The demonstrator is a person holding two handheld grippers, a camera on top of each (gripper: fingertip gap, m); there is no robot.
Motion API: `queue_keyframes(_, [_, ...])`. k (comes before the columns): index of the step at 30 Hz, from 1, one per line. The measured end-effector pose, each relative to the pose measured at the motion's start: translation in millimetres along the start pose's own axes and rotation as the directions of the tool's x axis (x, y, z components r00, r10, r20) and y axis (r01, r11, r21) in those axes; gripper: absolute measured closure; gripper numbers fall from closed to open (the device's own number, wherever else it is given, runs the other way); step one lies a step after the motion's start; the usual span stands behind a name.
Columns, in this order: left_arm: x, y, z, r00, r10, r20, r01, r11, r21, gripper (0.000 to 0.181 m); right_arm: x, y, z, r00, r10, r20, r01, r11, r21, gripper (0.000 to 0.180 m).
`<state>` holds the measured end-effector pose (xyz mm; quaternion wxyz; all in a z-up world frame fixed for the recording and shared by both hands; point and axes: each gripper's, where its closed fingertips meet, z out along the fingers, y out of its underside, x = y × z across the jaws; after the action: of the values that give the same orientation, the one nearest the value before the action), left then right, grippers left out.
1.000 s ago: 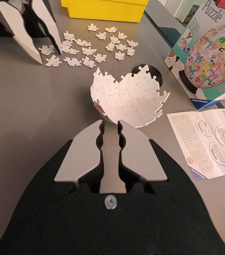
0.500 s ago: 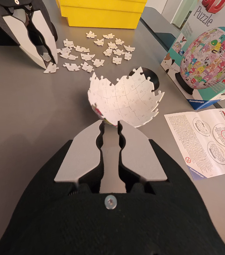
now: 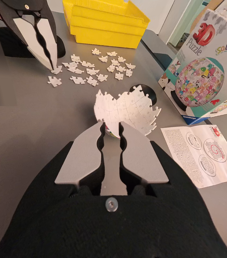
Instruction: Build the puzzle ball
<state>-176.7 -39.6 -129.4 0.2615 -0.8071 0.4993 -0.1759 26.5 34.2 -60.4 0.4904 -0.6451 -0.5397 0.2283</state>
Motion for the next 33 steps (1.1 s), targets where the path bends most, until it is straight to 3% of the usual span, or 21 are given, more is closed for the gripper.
queue_keyframes(3, [1,1,-4,1.000,-0.006,0.002,0.006,1.000,-0.002,0.181,-10,-9,-1,0.999,-0.026,0.040,0.025,1.000,0.015,0.161])
queue_keyframes(5, [-3,4,-2,0.999,-0.002,0.040,0.003,1.000,-0.024,0.148,-18,-15,-1,0.996,-0.064,0.059,0.064,0.998,0.009,0.161])
queue_keyframes(10, [3,11,11,0.999,0.013,0.040,-0.009,0.995,-0.099,0.139,-40,-31,2,0.974,-0.187,0.126,0.192,0.981,-0.029,0.161])
queue_keyframes(24, [0,14,23,0.999,0.028,0.038,-0.022,0.986,-0.163,0.152,-61,-45,-1,0.926,-0.295,0.236,0.326,0.939,-0.108,0.161])
queue_keyframes(33, [1,7,21,0.996,0.081,0.036,-0.076,0.989,-0.125,0.153,-21,-59,-63,0.981,-0.196,-0.006,0.195,0.980,-0.043,0.160])
